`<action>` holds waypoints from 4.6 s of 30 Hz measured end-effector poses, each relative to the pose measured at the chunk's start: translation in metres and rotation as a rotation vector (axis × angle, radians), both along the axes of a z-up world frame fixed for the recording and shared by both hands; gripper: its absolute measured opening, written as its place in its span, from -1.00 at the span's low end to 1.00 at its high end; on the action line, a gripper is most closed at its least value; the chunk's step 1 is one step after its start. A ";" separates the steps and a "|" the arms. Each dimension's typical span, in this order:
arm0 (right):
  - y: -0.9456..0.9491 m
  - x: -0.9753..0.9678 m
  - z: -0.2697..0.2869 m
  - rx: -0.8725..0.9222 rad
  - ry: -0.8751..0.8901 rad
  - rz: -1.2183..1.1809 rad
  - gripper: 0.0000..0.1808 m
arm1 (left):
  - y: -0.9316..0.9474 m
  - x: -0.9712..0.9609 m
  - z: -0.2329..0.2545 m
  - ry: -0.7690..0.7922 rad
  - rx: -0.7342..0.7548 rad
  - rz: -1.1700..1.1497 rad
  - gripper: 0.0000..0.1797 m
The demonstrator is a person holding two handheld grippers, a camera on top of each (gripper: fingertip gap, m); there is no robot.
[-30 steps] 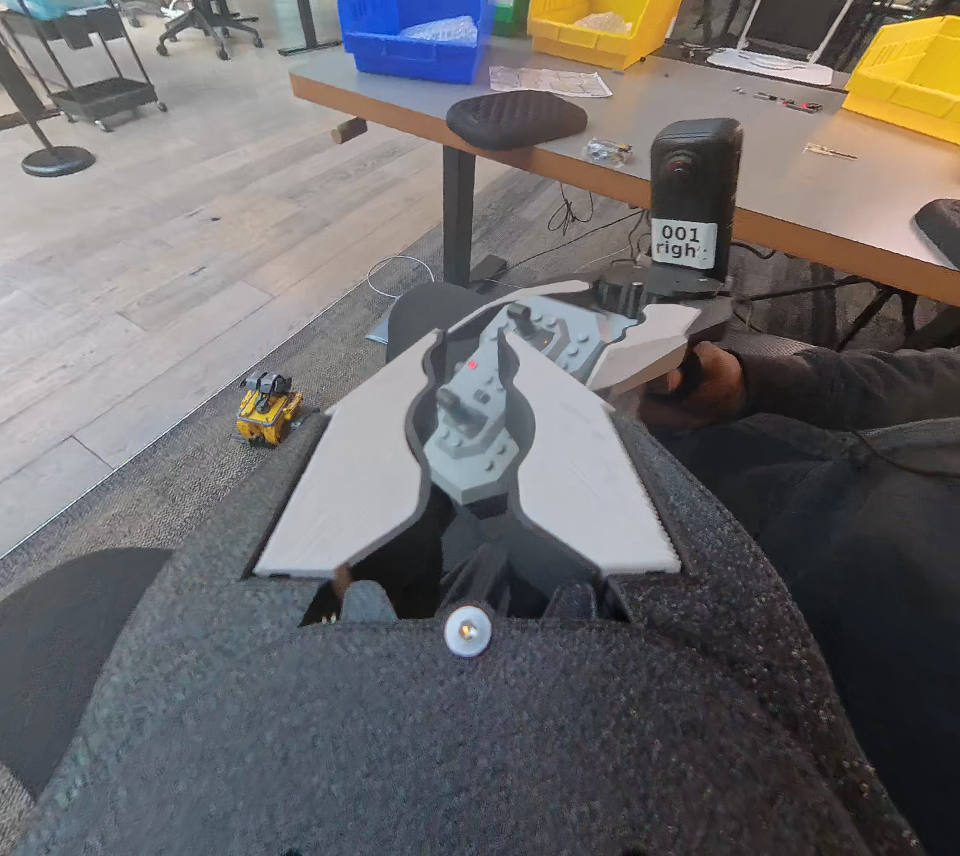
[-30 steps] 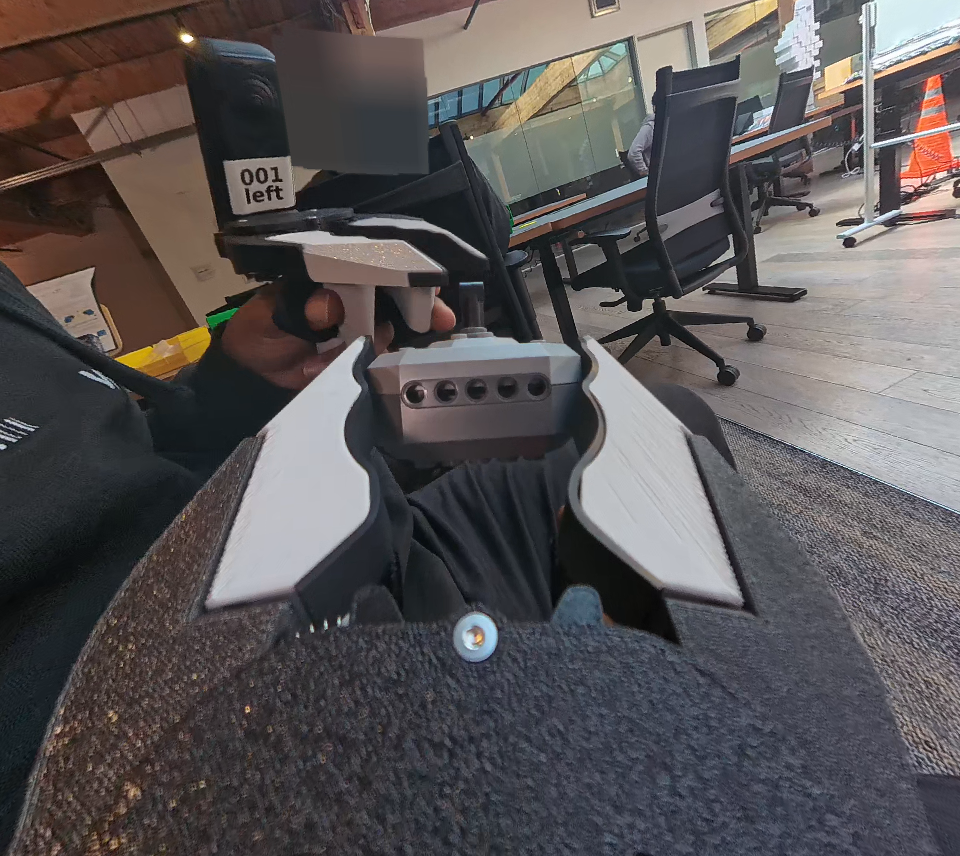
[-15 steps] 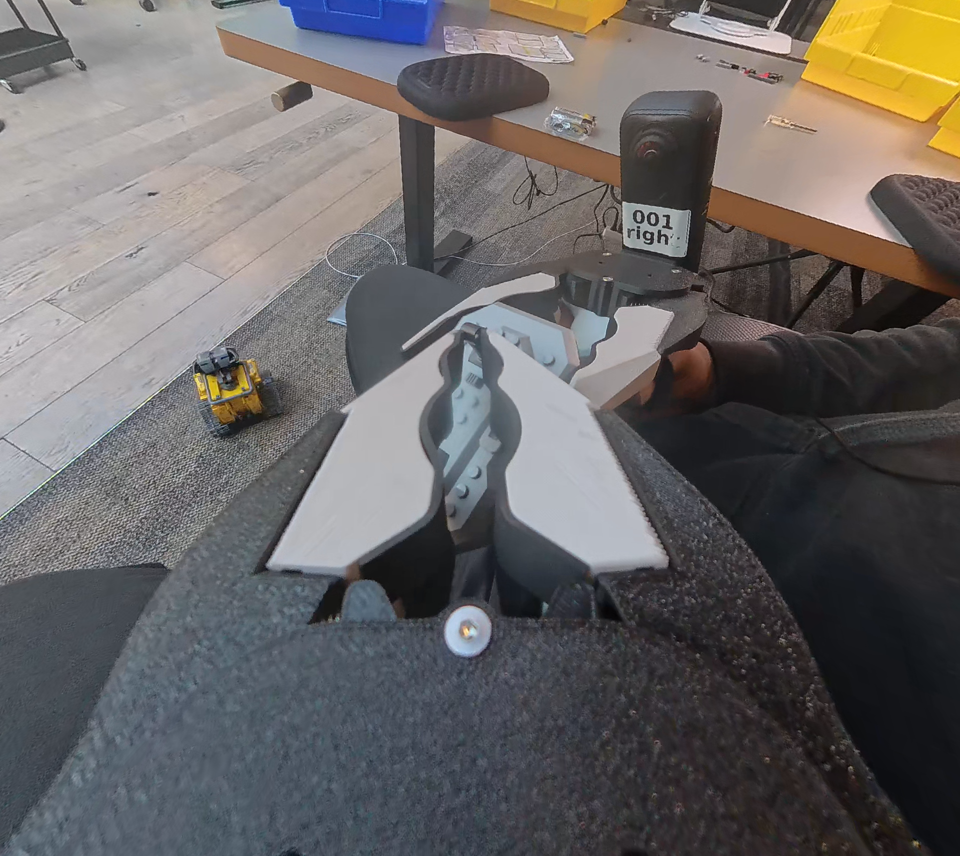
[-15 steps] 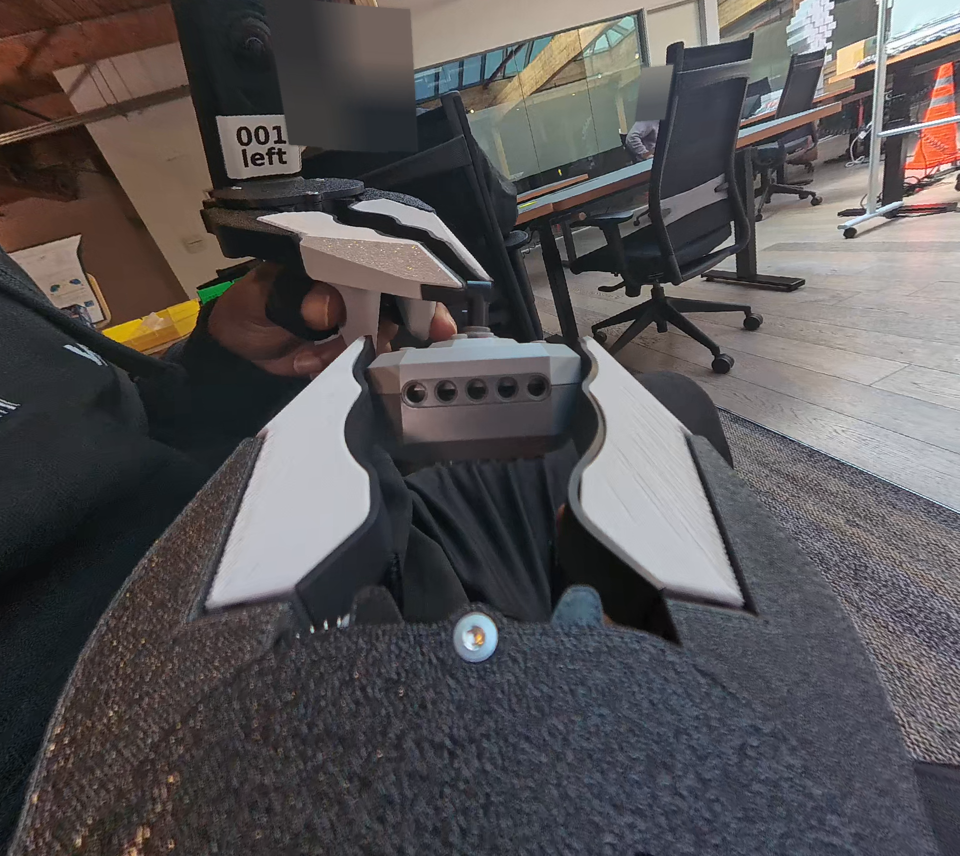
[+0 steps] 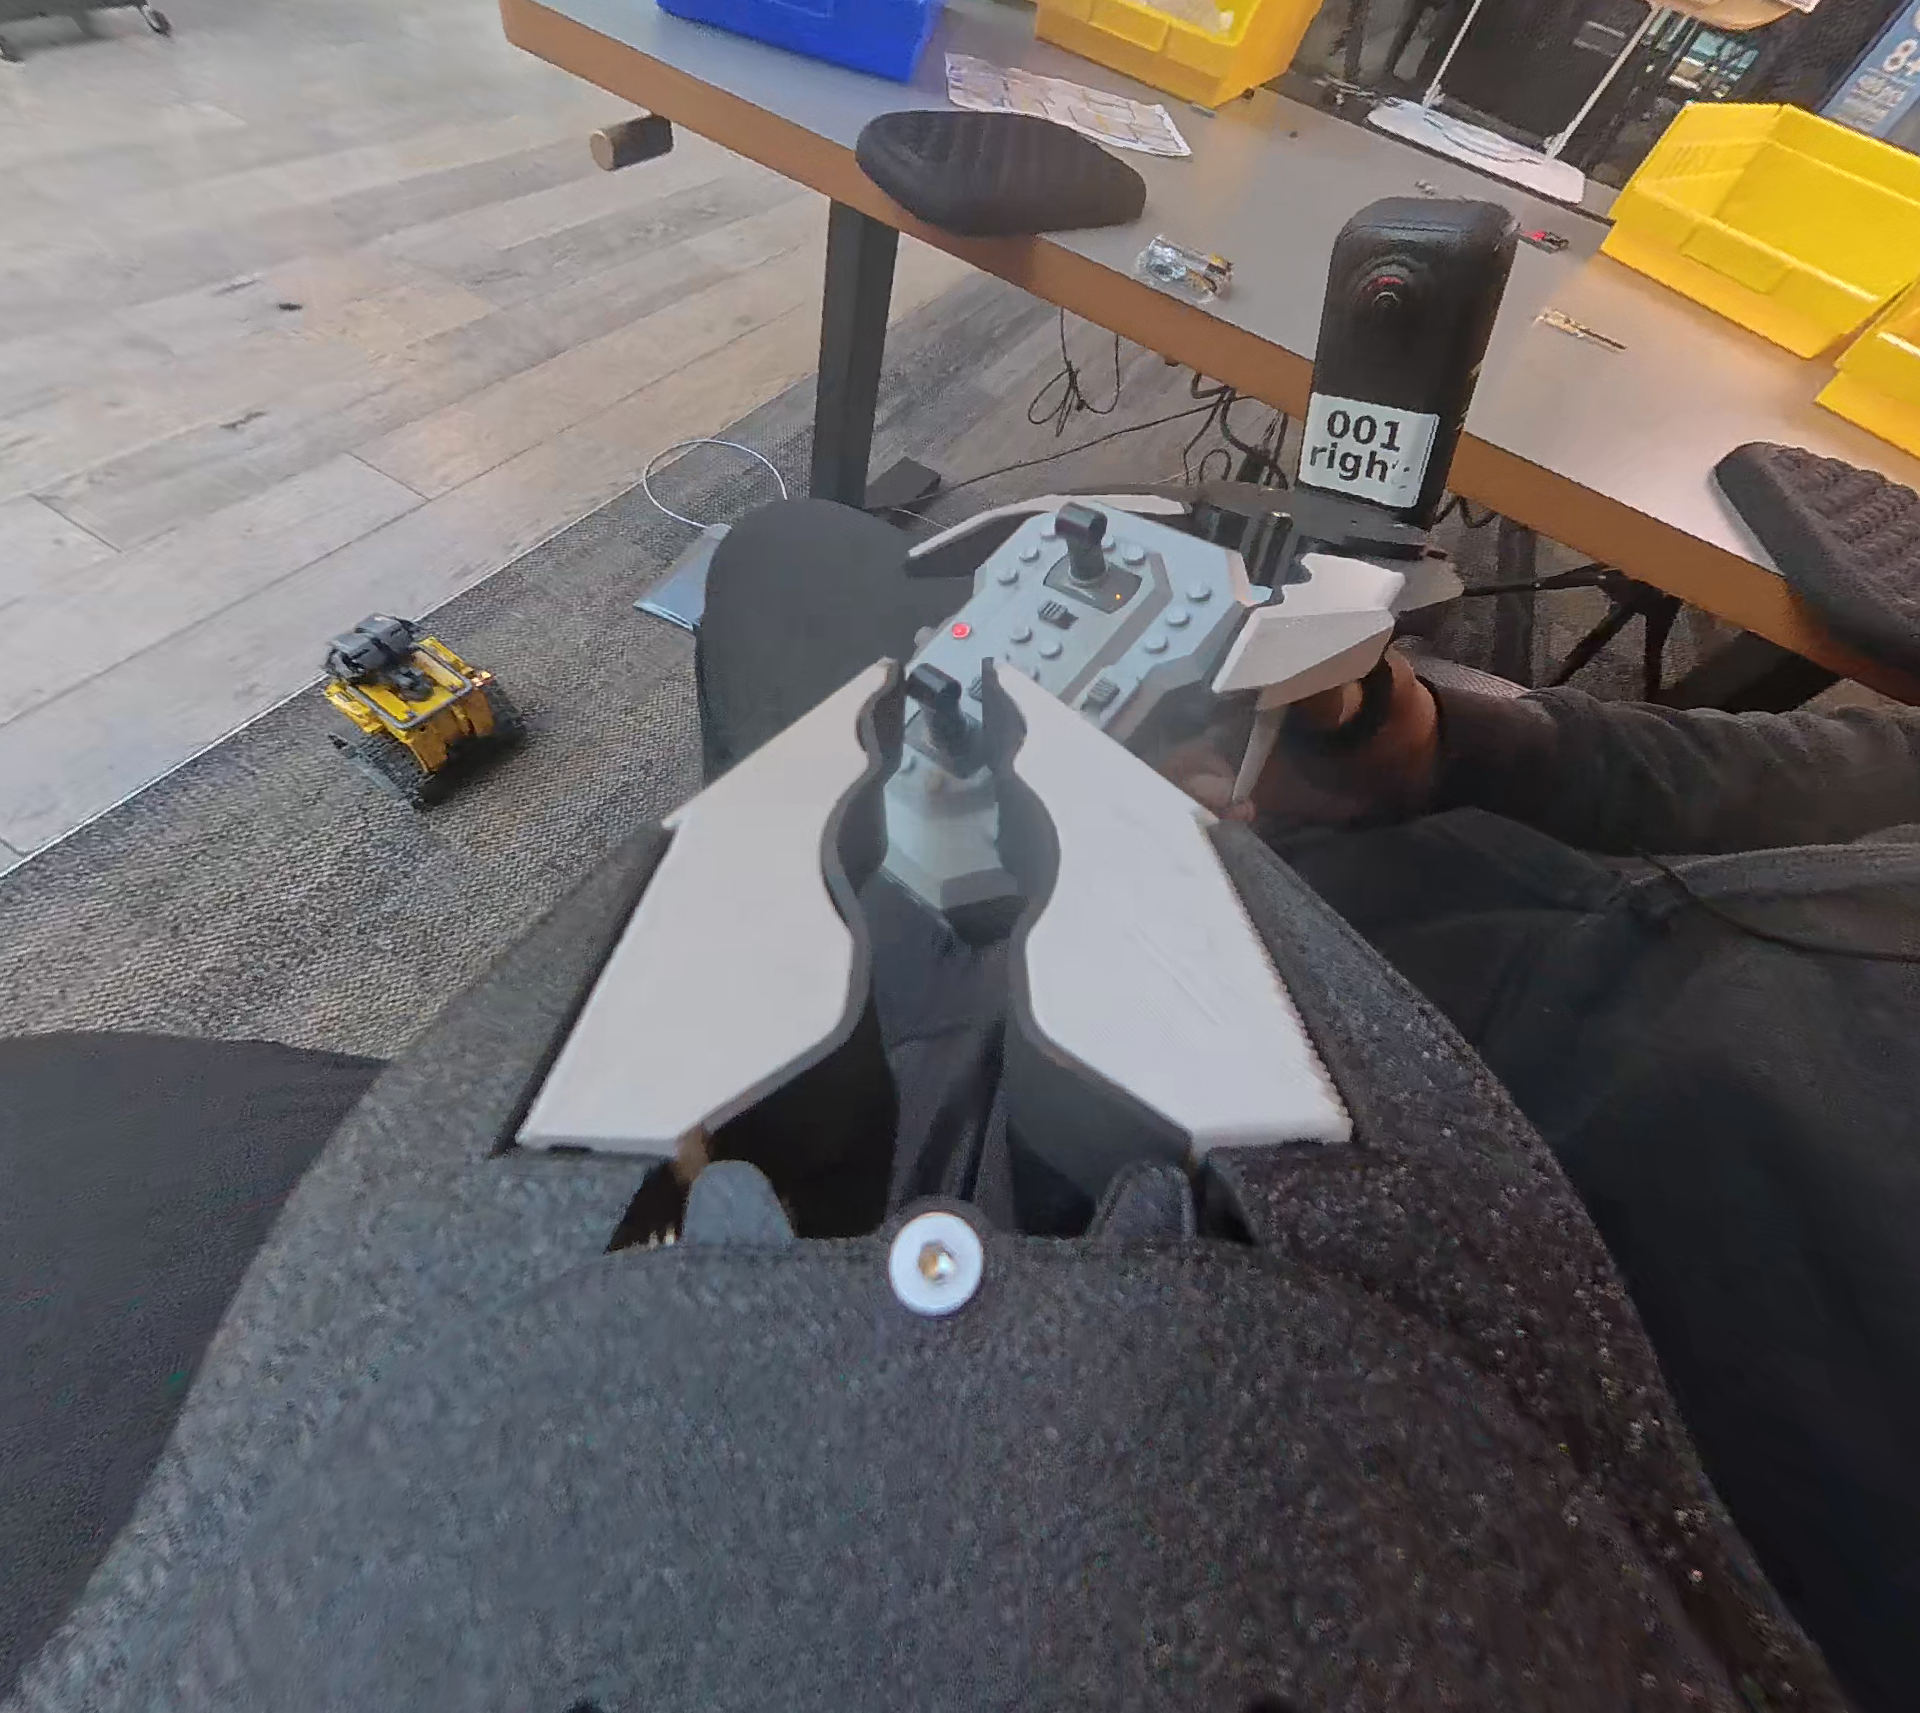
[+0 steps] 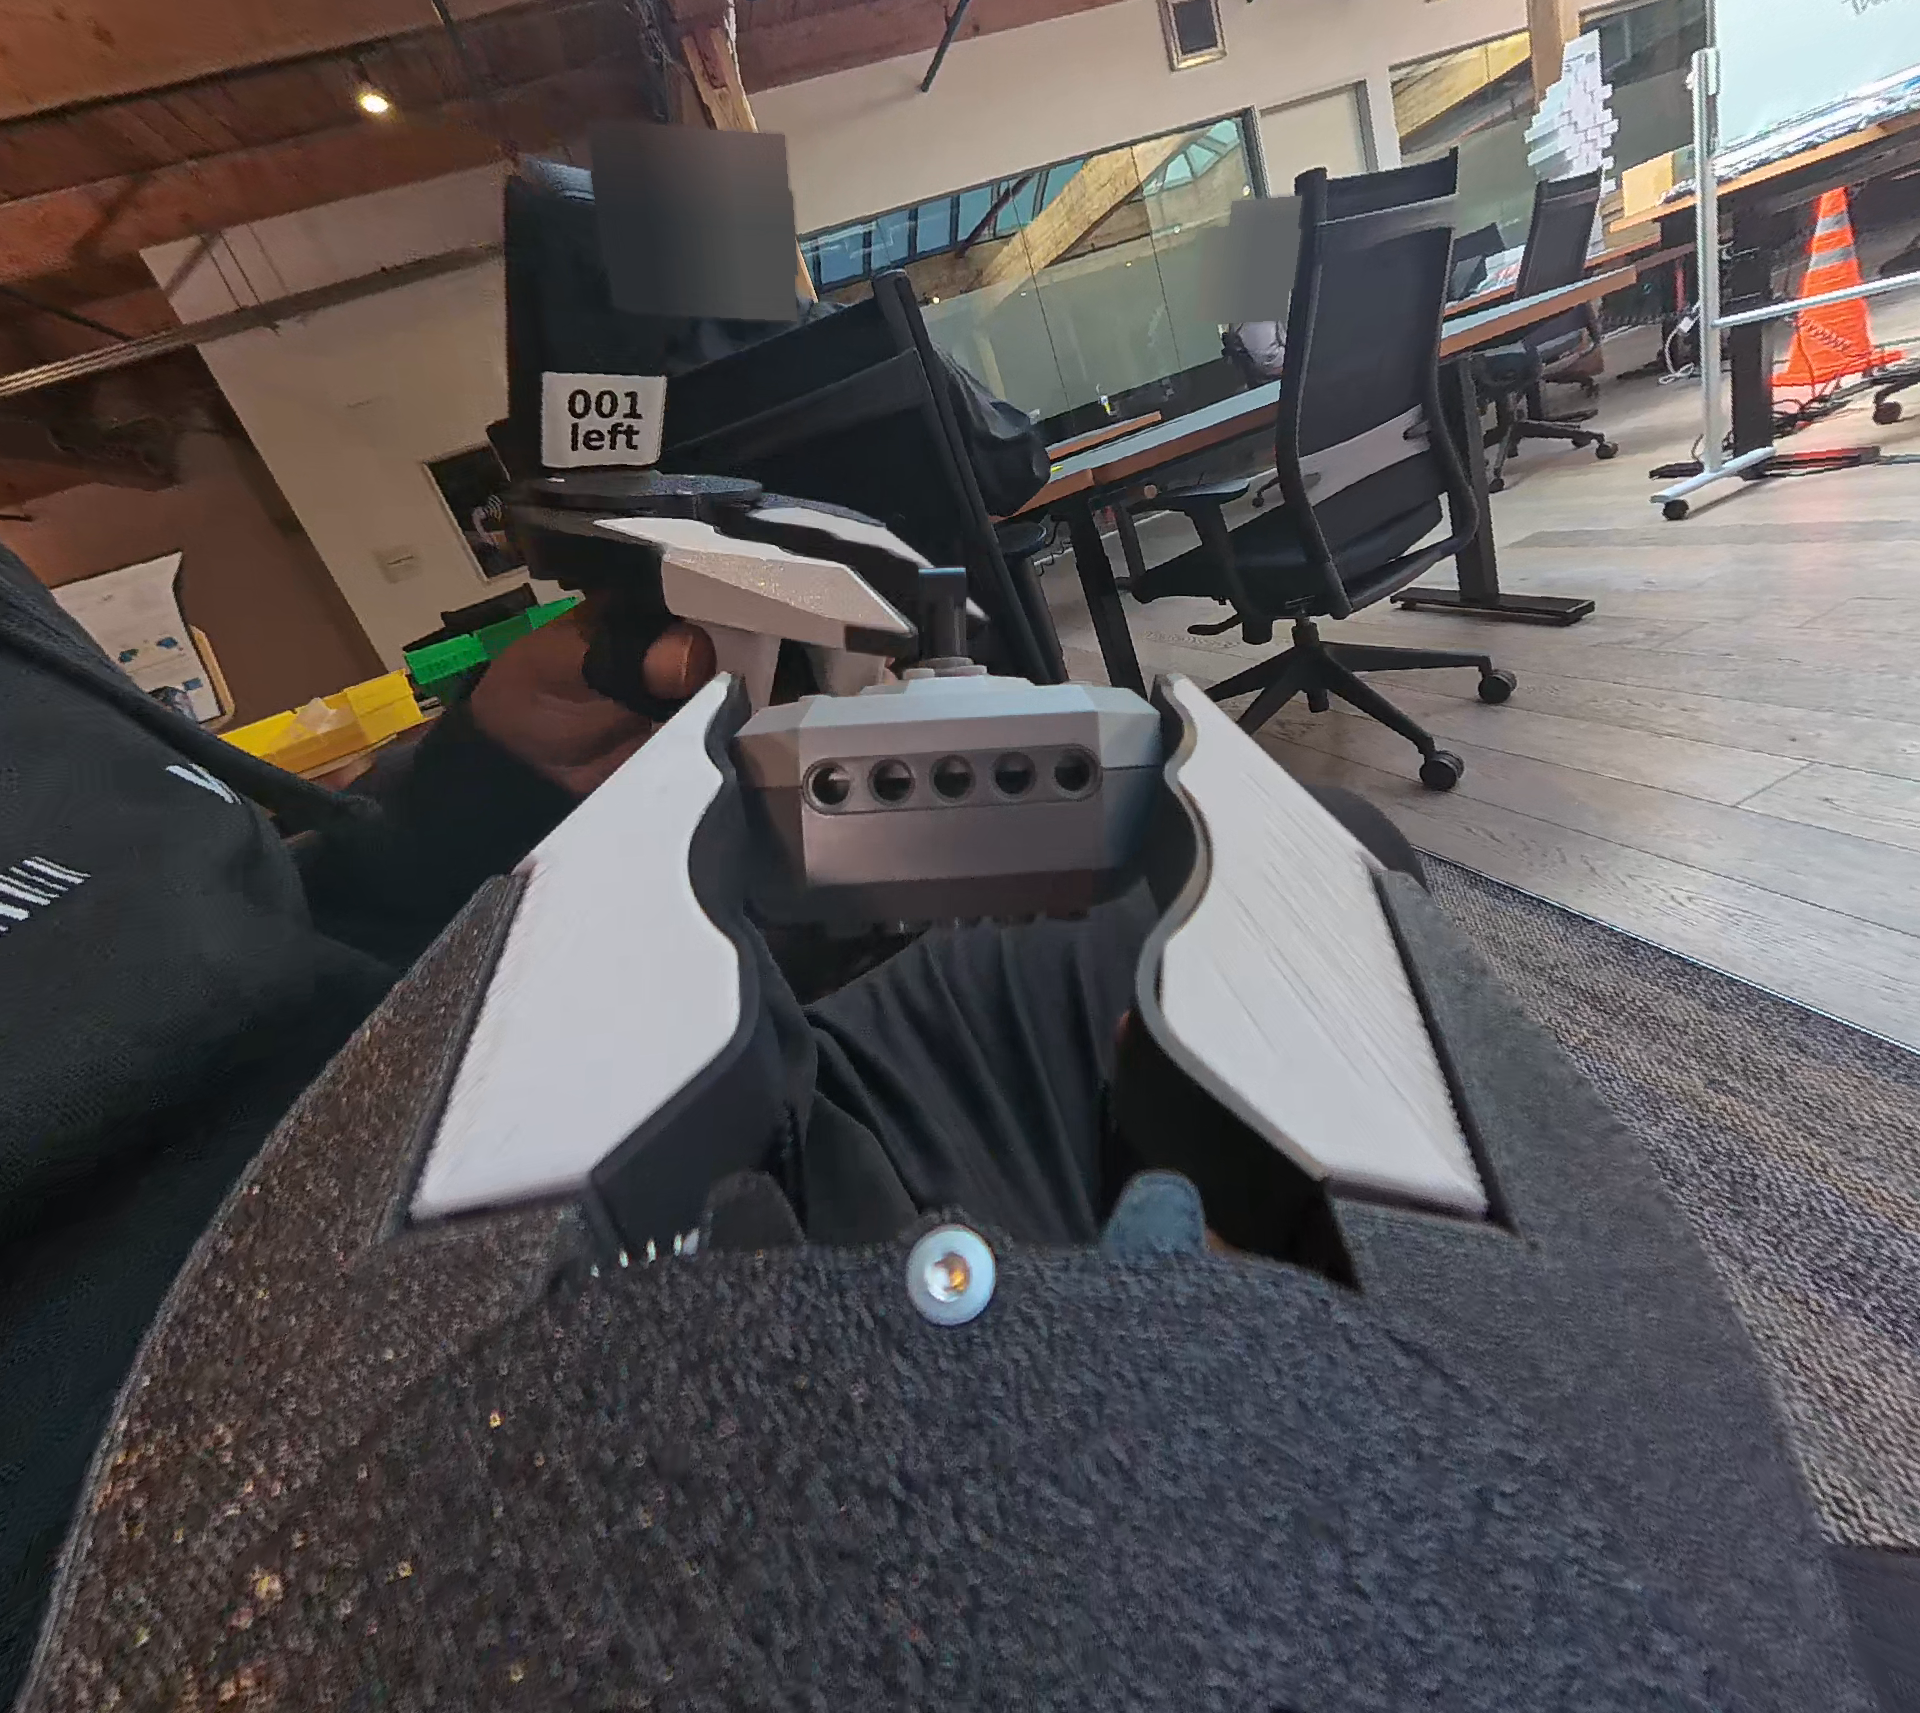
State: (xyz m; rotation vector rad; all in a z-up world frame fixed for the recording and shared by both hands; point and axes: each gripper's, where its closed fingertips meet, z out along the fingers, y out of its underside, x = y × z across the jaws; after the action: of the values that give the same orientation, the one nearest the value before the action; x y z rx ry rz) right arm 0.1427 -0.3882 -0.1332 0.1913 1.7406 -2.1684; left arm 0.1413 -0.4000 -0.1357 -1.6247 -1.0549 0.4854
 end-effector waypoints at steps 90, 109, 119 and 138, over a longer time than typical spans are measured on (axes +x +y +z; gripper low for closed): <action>-0.026 0.003 0.017 -0.096 -0.018 -0.001 -0.17 | -0.033 0.003 0.013 0.032 -0.140 0.269 -0.91; -0.030 0.010 0.007 -0.032 0.025 -0.004 -0.16 | 0.003 -0.001 0.017 0.058 -0.118 0.148 -0.95; -0.030 0.009 0.006 -0.028 0.025 -0.008 -0.16 | 0.003 -0.002 0.016 0.051 -0.111 0.143 -0.95; -0.017 -0.002 0.019 -0.109 -0.028 -0.019 -0.17 | -0.027 0.003 0.019 0.035 0.002 0.191 -0.81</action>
State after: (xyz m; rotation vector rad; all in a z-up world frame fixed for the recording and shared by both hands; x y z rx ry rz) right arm 0.1403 -0.4051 -0.1139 0.2099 1.6071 -2.2555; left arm 0.1447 -0.4268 -0.1165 -1.5155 -1.1901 0.6370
